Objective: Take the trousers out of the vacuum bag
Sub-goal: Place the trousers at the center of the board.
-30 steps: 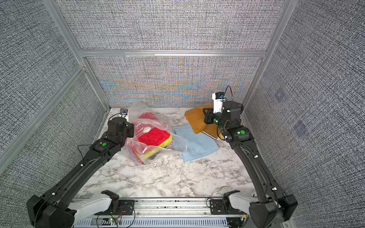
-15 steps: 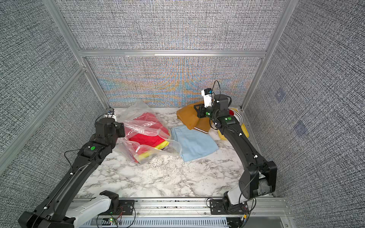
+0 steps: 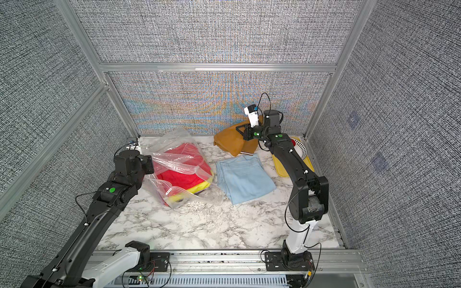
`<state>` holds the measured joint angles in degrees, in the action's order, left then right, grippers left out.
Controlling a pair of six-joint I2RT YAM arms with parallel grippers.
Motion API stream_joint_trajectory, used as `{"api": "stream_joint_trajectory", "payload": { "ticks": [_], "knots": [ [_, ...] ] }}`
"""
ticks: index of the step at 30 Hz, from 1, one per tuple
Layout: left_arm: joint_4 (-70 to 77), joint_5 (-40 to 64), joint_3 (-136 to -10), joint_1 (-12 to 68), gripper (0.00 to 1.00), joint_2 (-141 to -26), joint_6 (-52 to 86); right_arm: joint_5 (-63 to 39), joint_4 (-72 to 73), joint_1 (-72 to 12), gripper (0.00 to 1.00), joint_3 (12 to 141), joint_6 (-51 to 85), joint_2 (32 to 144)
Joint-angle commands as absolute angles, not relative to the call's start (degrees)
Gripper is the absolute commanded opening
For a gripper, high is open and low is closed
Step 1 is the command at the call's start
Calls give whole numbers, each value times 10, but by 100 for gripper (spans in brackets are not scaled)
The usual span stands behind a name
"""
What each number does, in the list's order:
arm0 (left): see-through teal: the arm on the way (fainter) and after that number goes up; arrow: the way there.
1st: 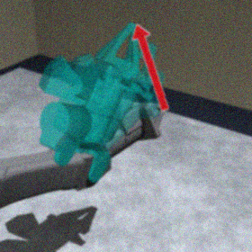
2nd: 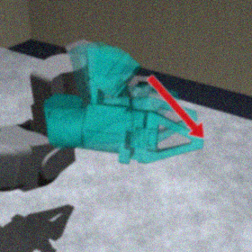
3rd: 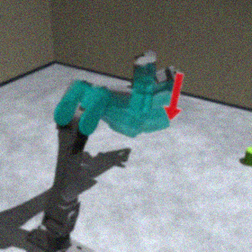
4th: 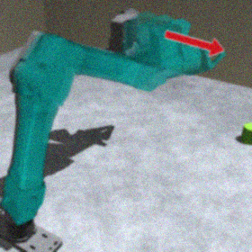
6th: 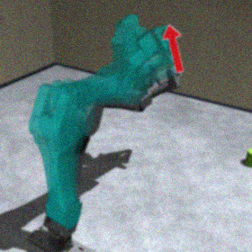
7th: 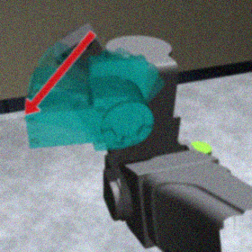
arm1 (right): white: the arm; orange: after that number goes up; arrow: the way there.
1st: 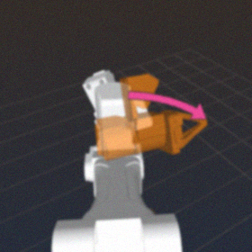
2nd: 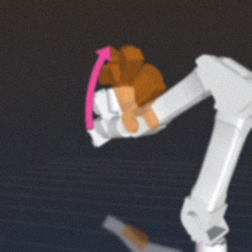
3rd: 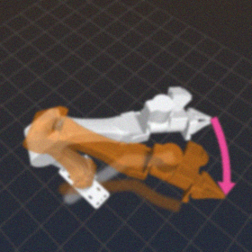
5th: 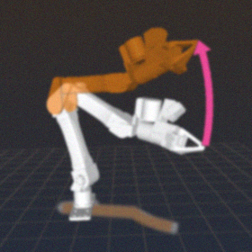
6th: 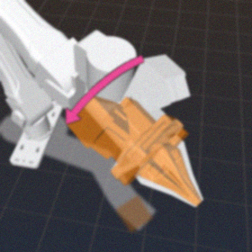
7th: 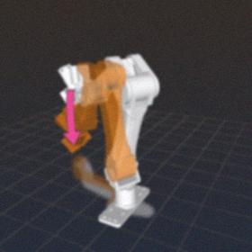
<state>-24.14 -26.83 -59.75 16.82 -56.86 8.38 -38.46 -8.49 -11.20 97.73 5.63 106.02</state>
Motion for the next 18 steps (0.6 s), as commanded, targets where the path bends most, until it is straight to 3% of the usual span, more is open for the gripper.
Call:
{"api": "stream_joint_trajectory", "payload": {
  "ticks": [1, 13, 18],
  "knots": [
    [-209, -280, -599, 166, 0, -569, 89, -464, -44, -105, 0, 1009, 31, 1081],
    [-209, -276, -595, 166, 0, -567, 85, -535, -125, -78, 0, 1096, -17, 1157],
    [-209, -277, -593, 165, 0, -562, 85, -563, -147, -65, 0, 1064, -21, 1148]
  ]
}}
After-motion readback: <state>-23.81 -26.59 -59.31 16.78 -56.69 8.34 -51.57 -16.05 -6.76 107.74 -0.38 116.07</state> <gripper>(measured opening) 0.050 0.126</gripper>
